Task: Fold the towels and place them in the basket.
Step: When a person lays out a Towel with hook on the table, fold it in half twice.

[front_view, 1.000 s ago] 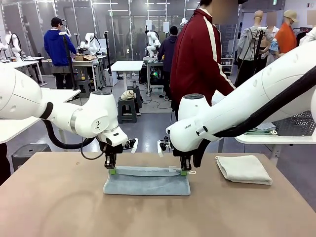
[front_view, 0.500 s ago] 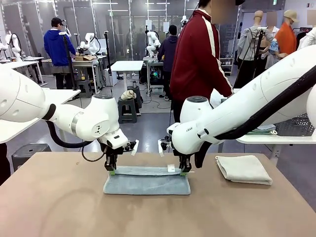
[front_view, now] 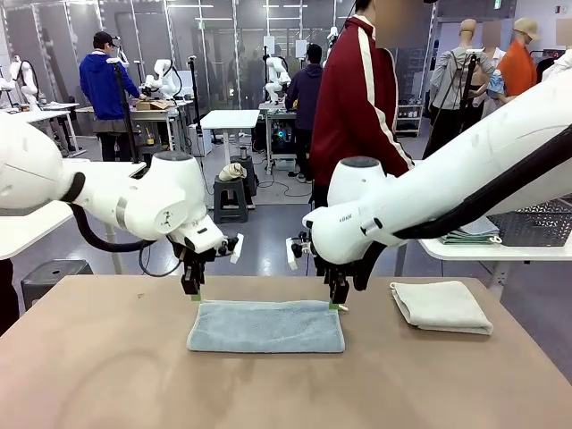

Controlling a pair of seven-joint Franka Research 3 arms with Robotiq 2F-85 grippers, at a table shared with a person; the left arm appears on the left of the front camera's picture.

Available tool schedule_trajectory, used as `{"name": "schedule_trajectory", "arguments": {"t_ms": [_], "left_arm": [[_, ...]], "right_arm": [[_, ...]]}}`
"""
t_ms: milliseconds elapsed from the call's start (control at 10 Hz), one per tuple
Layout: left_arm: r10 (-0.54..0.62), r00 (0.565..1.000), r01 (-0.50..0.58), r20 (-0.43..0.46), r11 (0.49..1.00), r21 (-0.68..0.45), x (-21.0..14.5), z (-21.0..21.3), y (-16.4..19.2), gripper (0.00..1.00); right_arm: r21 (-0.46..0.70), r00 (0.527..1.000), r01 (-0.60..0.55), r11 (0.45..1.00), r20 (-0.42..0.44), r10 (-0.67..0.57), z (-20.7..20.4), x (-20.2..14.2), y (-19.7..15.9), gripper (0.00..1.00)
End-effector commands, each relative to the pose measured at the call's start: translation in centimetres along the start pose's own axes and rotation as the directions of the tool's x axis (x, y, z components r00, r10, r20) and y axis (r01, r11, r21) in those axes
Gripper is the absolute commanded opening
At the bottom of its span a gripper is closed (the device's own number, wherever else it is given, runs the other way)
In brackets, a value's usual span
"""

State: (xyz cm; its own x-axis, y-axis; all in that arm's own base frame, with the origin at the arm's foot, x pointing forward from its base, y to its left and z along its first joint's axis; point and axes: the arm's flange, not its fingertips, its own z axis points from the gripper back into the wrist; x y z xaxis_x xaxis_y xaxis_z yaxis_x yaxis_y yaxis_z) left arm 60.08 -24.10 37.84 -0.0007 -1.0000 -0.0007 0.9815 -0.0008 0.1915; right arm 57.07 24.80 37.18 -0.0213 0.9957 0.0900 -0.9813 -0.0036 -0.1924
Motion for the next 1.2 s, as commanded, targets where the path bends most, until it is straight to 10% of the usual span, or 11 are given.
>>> {"name": "schedule_trajectory", "arguments": {"t_ms": [0, 400, 900, 1100], "left_arm": [[0.015, 0.995, -0.014, 0.103, 1.0, -0.016, -2.8, 5.5, -3.7, 0.78], [0.034, 0.946, -0.052, 0.323, 0.997, 0.048, -7.6, 10.6, -9.7, 0.78], [0.049, 0.899, -0.125, 0.434, 0.981, 0.148, -13.7, 11.5, -13.2, 0.78], [0.042, 0.88, -0.14, 0.474, 0.975, 0.175, -15.2, 11.2, -13.8, 0.78]], "right_arm": [[0.067, 0.989, 0.134, 0.989, 0.054, -0.138, 6.6, -0.4, 3.2, 0.9], [0.108, 0.698, 0.681, 0.724, 0.202, -0.687, 12.9, 0.1, 9.6, 0.9], [0.303, 0.232, 0.934, 0.188, -0.115, -0.966, 12.1, -0.7, 10.4, 0.9], [0.359, 0.137, 0.929, 0.087, -0.116, -0.984, 12.3, -2.3, 9.5, 0.9]]}}
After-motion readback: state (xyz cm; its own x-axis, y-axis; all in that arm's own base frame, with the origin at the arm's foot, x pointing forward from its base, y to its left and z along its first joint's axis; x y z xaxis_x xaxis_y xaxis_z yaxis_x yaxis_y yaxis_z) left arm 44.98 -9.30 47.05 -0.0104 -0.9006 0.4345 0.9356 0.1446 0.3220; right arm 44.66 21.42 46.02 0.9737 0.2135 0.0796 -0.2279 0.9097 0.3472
